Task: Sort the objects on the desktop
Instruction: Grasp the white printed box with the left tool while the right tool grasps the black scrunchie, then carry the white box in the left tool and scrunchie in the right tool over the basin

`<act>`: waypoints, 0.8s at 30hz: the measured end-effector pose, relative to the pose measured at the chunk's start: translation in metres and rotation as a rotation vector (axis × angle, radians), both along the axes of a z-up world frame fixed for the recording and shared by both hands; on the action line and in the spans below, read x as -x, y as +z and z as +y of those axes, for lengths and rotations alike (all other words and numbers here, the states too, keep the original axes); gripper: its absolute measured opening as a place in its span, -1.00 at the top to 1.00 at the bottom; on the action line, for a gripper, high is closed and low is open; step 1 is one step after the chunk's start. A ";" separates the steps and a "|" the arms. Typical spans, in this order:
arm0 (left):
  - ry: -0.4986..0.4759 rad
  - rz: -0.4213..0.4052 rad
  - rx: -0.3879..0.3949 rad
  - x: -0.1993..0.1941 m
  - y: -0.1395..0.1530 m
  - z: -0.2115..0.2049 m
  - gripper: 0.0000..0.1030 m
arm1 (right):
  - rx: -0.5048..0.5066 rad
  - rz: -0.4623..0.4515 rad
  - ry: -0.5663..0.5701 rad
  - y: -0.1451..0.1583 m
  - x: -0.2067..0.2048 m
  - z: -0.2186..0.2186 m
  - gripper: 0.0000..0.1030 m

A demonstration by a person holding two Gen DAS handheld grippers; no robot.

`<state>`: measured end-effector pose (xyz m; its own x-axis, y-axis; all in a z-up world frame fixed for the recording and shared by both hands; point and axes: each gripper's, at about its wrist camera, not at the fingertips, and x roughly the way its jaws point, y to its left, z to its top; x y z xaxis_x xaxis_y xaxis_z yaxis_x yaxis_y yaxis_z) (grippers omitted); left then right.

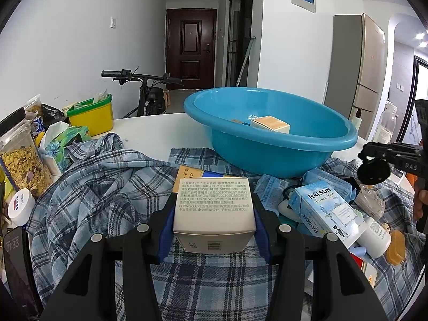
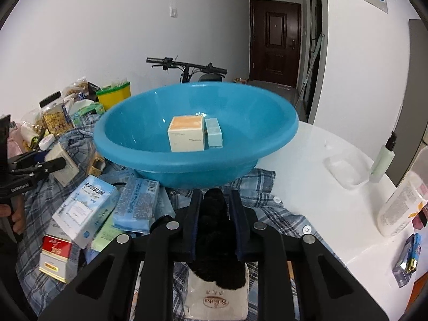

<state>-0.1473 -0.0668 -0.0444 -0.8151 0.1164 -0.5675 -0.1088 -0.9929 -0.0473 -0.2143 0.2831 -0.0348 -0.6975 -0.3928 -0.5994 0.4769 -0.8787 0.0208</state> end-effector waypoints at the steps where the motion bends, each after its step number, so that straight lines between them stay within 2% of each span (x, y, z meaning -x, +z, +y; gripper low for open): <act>1: 0.000 0.000 0.000 0.000 0.000 0.000 -0.03 | 0.001 0.003 0.001 0.002 -0.001 0.001 0.64; 13: -0.002 0.002 -0.007 0.000 0.000 0.000 -0.03 | 0.027 0.111 0.029 0.055 -0.009 -0.011 0.64; 24: -0.002 0.006 -0.005 -0.001 0.000 0.001 -0.03 | 0.097 0.160 0.072 0.080 0.030 -0.059 0.64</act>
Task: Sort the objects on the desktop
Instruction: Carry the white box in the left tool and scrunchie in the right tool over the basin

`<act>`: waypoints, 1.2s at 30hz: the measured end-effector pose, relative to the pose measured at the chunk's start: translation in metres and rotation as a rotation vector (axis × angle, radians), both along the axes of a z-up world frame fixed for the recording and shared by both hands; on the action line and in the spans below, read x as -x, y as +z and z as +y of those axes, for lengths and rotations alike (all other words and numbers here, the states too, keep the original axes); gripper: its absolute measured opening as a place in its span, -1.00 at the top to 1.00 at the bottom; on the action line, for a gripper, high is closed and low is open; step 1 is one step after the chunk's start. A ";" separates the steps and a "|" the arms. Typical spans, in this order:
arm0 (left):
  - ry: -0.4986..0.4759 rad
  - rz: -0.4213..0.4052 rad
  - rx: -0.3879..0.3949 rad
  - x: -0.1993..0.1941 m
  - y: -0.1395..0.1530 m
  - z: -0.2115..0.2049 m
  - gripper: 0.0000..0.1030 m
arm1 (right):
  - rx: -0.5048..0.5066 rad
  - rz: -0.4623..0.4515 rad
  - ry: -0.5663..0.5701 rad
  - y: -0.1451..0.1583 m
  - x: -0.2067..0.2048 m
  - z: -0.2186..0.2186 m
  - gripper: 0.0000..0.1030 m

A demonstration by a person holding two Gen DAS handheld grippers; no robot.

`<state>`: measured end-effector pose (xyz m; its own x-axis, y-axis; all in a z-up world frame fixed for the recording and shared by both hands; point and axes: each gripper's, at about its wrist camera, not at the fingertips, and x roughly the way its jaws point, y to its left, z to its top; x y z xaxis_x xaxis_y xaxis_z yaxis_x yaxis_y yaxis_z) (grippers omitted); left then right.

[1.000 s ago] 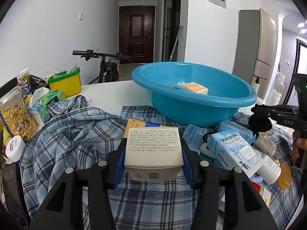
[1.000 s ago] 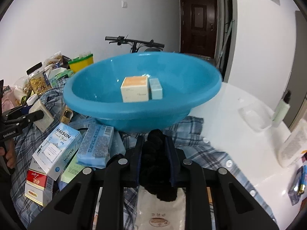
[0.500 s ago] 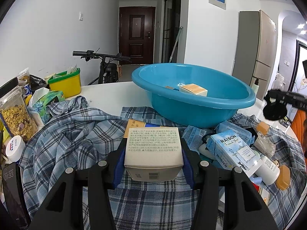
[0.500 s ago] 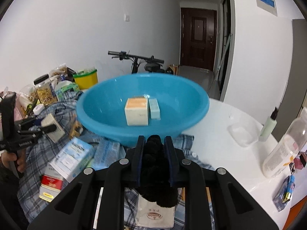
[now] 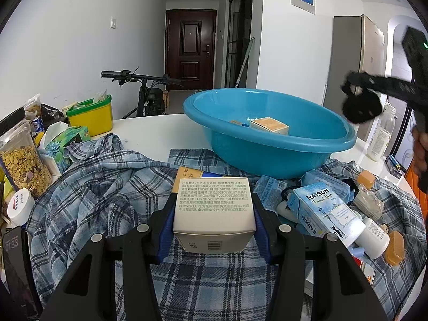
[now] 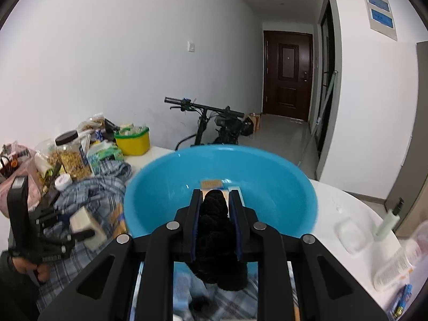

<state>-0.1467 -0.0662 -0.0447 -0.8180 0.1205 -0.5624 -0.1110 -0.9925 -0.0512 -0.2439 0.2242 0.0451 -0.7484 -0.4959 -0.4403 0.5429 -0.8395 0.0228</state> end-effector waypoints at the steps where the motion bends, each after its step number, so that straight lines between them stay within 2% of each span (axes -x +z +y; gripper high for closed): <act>1: 0.001 0.000 0.000 0.000 0.000 0.000 -0.03 | 0.014 0.000 0.001 0.001 0.006 -0.003 0.64; 8: 0.006 -0.002 -0.004 0.000 0.000 -0.001 -0.03 | 0.017 -0.011 -0.022 -0.015 0.034 -0.019 0.64; 16: 0.001 -0.006 0.004 0.002 -0.001 -0.001 -0.03 | 0.031 -0.050 -0.020 -0.045 0.041 -0.013 0.64; 30: 0.028 0.002 0.023 0.002 0.000 -0.003 -0.03 | 0.041 -0.048 0.006 -0.046 0.037 -0.017 0.64; 36: 0.044 0.021 0.024 -0.004 0.011 -0.003 -0.03 | 0.054 -0.053 0.010 -0.044 0.037 -0.013 0.64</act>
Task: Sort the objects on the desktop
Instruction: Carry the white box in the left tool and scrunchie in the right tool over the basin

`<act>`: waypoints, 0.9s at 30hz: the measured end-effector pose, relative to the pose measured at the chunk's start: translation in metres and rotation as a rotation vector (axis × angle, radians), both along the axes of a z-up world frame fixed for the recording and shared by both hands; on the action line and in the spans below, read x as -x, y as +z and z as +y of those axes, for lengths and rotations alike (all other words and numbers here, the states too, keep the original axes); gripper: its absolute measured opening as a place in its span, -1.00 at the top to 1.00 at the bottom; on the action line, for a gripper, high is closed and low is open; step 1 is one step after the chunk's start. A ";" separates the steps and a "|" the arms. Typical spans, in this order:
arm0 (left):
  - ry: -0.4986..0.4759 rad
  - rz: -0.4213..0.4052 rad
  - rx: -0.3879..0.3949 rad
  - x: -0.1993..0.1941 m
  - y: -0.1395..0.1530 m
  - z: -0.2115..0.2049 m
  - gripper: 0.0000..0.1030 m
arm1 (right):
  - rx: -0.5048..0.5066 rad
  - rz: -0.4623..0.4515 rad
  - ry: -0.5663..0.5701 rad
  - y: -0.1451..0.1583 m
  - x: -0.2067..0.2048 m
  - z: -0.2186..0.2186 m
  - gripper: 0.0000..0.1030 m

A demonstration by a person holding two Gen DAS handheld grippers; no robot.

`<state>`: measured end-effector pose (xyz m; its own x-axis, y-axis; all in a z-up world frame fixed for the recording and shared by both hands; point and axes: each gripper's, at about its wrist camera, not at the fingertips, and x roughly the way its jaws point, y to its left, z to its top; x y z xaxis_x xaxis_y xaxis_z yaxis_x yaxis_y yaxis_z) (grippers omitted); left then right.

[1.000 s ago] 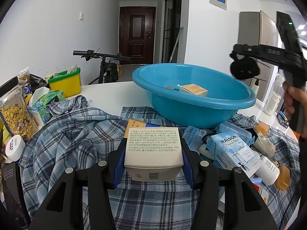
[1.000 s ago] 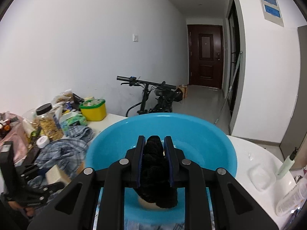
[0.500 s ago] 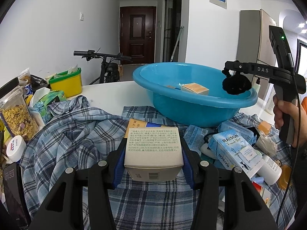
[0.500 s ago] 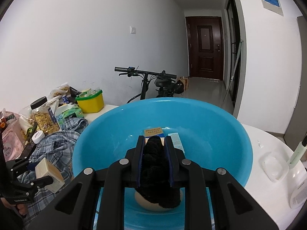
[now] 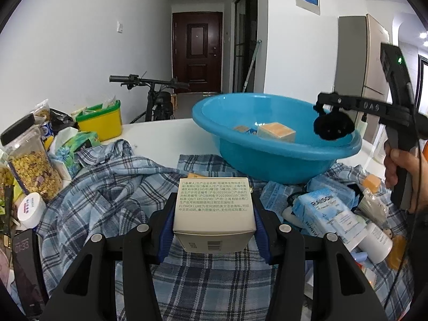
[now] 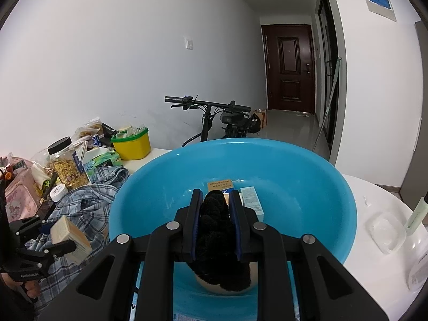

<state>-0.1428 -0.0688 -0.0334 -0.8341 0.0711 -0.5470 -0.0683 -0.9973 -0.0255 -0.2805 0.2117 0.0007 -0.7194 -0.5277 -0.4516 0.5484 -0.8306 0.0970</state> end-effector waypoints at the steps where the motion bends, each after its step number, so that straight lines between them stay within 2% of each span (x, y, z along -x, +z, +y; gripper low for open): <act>1: 0.002 0.007 0.001 -0.002 0.004 0.000 -0.03 | 0.002 -0.001 0.001 0.000 0.000 0.000 0.64; 8: 0.013 0.082 0.016 -0.009 0.050 0.003 -0.03 | 0.015 -0.008 -0.002 0.000 0.001 0.003 0.64; 14: -0.020 0.131 0.026 0.019 0.085 0.032 -0.03 | 0.023 -0.011 -0.003 0.000 0.003 0.006 0.64; 21: -0.062 0.125 0.039 0.070 0.091 0.071 -0.03 | 0.023 -0.006 -0.007 -0.001 0.004 0.006 0.64; 27: -0.058 0.085 0.023 0.098 0.072 0.077 -0.03 | 0.022 -0.001 -0.006 0.000 0.003 0.004 0.64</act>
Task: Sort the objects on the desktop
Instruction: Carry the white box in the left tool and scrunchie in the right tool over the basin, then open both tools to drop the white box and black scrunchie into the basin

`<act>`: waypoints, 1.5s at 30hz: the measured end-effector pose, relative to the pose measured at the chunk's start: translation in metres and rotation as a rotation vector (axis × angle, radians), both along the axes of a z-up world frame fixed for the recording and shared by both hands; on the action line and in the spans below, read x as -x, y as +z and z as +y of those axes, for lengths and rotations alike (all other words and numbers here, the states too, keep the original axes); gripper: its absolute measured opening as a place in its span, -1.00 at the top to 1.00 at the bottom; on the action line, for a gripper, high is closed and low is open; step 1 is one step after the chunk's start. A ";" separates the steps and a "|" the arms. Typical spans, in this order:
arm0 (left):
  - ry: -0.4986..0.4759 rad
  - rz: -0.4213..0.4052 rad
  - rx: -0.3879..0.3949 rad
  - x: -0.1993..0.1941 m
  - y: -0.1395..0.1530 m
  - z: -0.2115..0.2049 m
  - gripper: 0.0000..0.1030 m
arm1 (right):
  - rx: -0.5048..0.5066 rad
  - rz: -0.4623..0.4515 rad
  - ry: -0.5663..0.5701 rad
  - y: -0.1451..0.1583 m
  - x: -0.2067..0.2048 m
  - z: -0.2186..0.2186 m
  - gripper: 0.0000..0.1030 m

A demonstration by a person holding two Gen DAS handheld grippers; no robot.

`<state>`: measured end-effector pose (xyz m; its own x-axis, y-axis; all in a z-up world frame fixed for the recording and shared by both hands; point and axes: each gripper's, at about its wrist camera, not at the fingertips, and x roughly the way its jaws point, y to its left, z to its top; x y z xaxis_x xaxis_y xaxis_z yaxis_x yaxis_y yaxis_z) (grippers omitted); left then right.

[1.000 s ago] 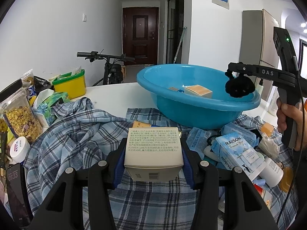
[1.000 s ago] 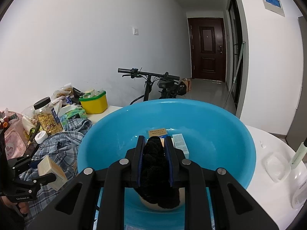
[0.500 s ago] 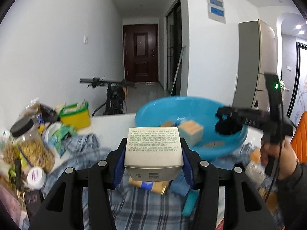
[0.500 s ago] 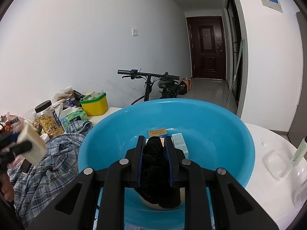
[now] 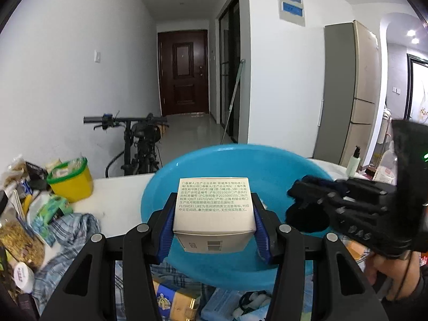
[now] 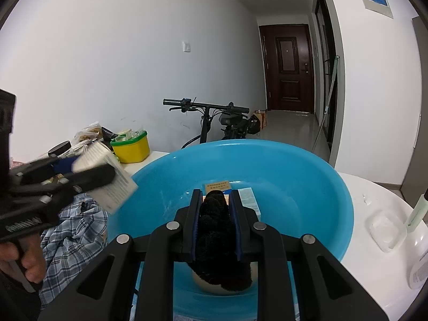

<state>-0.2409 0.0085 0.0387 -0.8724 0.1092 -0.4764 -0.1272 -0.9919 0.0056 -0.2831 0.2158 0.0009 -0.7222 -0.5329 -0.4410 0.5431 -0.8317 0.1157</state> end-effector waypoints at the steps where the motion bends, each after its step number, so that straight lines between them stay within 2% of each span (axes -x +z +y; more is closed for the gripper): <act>1: 0.005 -0.009 0.002 0.002 -0.004 -0.001 -0.03 | 0.000 0.000 0.000 0.000 0.000 0.000 0.64; 13: 0.012 -0.044 0.009 0.006 -0.025 -0.010 -0.03 | -0.010 0.001 0.003 -0.003 0.000 -0.005 0.64; 34: -0.001 -0.040 0.013 0.004 -0.029 0.001 -0.03 | 0.012 0.005 -0.023 0.002 0.000 0.005 0.63; 36: 0.012 -0.042 0.014 0.005 -0.030 0.001 -0.17 | 0.010 0.007 -0.022 0.002 0.000 0.004 0.63; 37: 0.026 -0.048 0.017 0.007 -0.031 -0.001 -0.66 | 0.007 0.009 -0.021 0.002 -0.001 0.004 0.63; 38: 0.045 -0.047 0.022 0.008 -0.032 -0.002 -1.00 | 0.007 0.008 -0.020 0.002 0.000 0.003 0.63; 40: 0.076 -0.026 0.031 0.006 -0.031 -0.004 -1.00 | 0.010 0.007 -0.020 0.002 -0.001 0.004 0.63; 45: 0.065 -0.023 0.015 0.004 -0.029 -0.005 -1.00 | 0.009 0.006 -0.022 0.001 0.000 0.005 0.63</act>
